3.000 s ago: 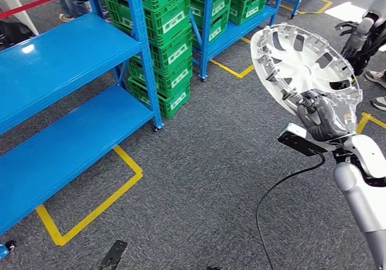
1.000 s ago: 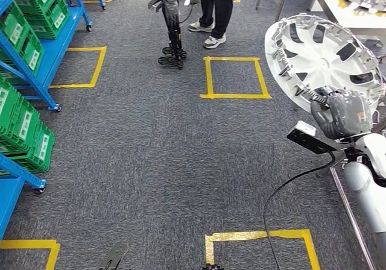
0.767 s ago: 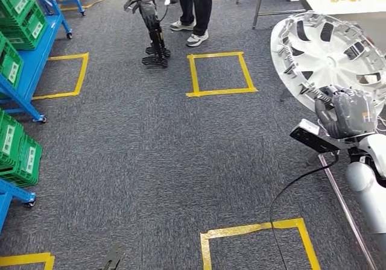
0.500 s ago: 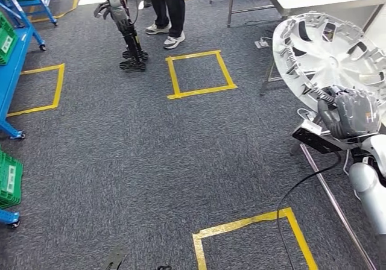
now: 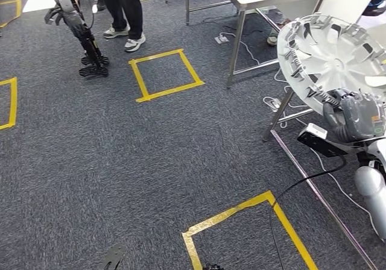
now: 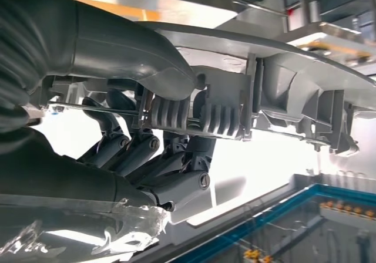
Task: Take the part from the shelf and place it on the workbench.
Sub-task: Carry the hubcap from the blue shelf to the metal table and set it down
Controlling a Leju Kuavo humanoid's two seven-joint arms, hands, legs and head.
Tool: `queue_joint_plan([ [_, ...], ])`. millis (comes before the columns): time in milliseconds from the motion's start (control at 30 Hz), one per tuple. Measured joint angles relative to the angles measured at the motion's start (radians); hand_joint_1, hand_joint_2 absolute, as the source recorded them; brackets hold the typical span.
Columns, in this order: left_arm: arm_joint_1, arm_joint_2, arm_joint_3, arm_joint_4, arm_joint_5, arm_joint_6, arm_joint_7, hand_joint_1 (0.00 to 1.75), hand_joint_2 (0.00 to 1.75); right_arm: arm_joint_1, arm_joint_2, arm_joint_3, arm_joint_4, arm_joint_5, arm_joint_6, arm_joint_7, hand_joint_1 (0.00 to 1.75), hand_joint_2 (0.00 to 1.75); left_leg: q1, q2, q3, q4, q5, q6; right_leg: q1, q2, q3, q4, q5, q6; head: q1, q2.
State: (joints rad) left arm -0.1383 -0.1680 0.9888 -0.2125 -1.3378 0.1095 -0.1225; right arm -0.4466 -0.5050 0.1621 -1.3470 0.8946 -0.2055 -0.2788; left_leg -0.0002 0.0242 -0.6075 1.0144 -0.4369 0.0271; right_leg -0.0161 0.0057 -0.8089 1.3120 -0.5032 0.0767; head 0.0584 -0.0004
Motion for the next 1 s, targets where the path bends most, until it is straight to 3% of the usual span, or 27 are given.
queue_joint_plan([
  [33,0.0,-0.001,0.0,0.0,0.0,0.0,0.0,0.0,1.75,0.0,0.0,0.0,0.0,0.001,0.0,0.0,1.75,1.75,0.0,0.013,0.002,0.0,-0.002,-0.002,0.0,-0.006,0.025,-0.044,0.025,0.001,0.0,0.0],
  [133,-0.002,-0.002,0.0,0.0,0.0,-0.001,0.0,0.0,1.75,-0.004,0.0,-0.002,0.0,0.003,0.0,0.001,1.75,1.75,-0.006,0.046,0.014,0.002,-0.014,-0.016,0.005,-0.06,0.142,-0.241,0.096,-0.001,-0.001,0.0],
  [167,-0.002,-0.001,0.0,0.0,0.0,-0.001,0.0,0.0,1.75,-0.005,0.0,-0.002,0.0,0.004,0.001,0.001,1.75,1.75,-0.009,0.055,0.017,0.003,-0.017,-0.02,0.007,-0.068,0.159,-0.27,0.102,-0.006,-0.003,0.0],
  [267,-0.004,0.0,0.0,0.0,0.001,-0.001,0.0,0.0,1.75,-0.004,0.0,-0.004,0.0,0.006,0.001,0.002,1.75,1.75,-0.01,0.076,0.024,0.002,-0.024,-0.032,0.009,-0.036,0.157,-0.277,0.102,-0.025,-0.006,0.0],
  [333,-0.006,0.0,0.0,0.0,0.001,-0.001,0.0,0.0,1.75,-0.004,-0.001,-0.007,-0.002,0.006,0.001,0.002,1.75,1.75,-0.006,0.043,0.008,0.041,-0.054,-0.043,0.004,-0.014,0.157,-0.279,0.104,-0.036,-0.007,0.0],
  [400,-0.006,0.0,0.0,0.0,0.001,-0.001,0.0,0.0,1.75,-0.004,-0.002,-0.008,-0.002,0.006,0.001,0.002,1.75,1.75,-0.004,-0.004,-0.052,0.163,-0.114,-0.047,0.001,0.007,0.157,-0.28,0.105,-0.043,-0.011,0.0],
  [467,-0.003,0.0,0.0,0.0,0.001,-0.001,0.0,0.0,1.75,-0.003,-0.002,-0.007,-0.002,0.006,0.001,0.002,1.75,1.75,-0.004,-0.017,-0.118,0.283,-0.152,-0.046,0.001,0.032,0.157,-0.28,0.105,-0.044,-0.013,0.0],
  [500,-0.002,0.0,0.0,0.0,0.002,-0.001,0.0,0.0,1.75,-0.002,-0.002,-0.007,-0.002,0.006,0.001,0.002,1.75,1.75,-0.004,-0.019,-0.131,0.297,-0.143,-0.044,0.001,0.046,0.157,-0.28,0.105,-0.044,-0.013,0.0],
  [567,-0.002,0.001,0.0,0.0,0.002,-0.001,0.0,0.0,1.75,-0.002,-0.002,-0.007,-0.002,0.006,0.001,0.002,1.75,1.75,-0.003,-0.034,-0.1,0.214,-0.076,-0.039,-0.001,0.074,0.157,-0.28,0.107,-0.042,-0.013,0.0],
  [633,-0.003,0.001,0.0,0.0,0.002,0.0,0.0,0.0,1.75,-0.003,-0.002,-0.008,-0.002,0.006,0.001,0.002,1.75,1.75,0.003,-0.082,-0.038,0.079,-0.015,-0.037,-0.004,0.1,0.153,-0.276,0.108,-0.034,-0.013,0.0],
  [700,-0.004,0.002,0.0,0.0,0.002,-0.001,0.002,0.0,1.75,-0.004,-0.002,-0.009,-0.003,0.006,0.001,0.002,1.75,1.75,0.005,-0.108,-0.009,0.015,-0.001,-0.035,-0.007,0.125,0.145,-0.277,0.112,-0.022,-0.013,0.0],
  [767,-0.005,0.002,0.0,0.0,0.002,-0.001,0.003,0.0,1.75,-0.001,-0.002,-0.009,-0.003,0.006,0.001,0.002,1.75,1.75,0.002,-0.085,-0.007,0.009,0.002,-0.024,-0.011,0.143,0.138,-0.285,0.119,-0.009,-0.013,0.0],
  [833,-0.008,0.002,0.0,0.0,0.002,-0.001,0.003,0.0,1.75,0.001,-0.003,-0.01,-0.002,0.006,0.001,0.002,1.75,1.75,0.003,-0.06,-0.006,0.003,0.007,-0.011,-0.007,0.103,0.118,-0.257,0.101,-0.003,-0.009,0.0],
  [900,-0.008,0.002,0.0,0.0,0.002,0.0,0.003,0.0,1.75,-0.001,-0.003,-0.009,-0.002,0.006,0.001,0.0,1.75,1.75,0.001,-0.037,-0.005,0.001,0.008,-0.002,-0.001,0.033,0.068,-0.144,0.041,0.0,-0.005,0.0],
  [967,-0.007,0.003,0.0,0.0,0.003,-0.001,0.003,0.0,1.75,-0.003,-0.002,-0.008,-0.002,0.006,0.002,-0.002,1.75,1.75,0.0,-0.012,-0.005,0.001,0.006,0.001,-0.001,0.006,0.012,-0.015,-0.012,0.004,-0.004,0.0],
  [1000,-0.006,0.003,0.0,0.0,0.003,-0.001,0.003,0.0,1.75,-0.003,-0.001,-0.008,-0.002,0.006,0.002,-0.001,1.75,1.75,0.0,0.0,-0.004,0.001,0.004,0.002,-0.002,0.002,0.002,0.01,-0.015,0.005,-0.004,0.0],
])
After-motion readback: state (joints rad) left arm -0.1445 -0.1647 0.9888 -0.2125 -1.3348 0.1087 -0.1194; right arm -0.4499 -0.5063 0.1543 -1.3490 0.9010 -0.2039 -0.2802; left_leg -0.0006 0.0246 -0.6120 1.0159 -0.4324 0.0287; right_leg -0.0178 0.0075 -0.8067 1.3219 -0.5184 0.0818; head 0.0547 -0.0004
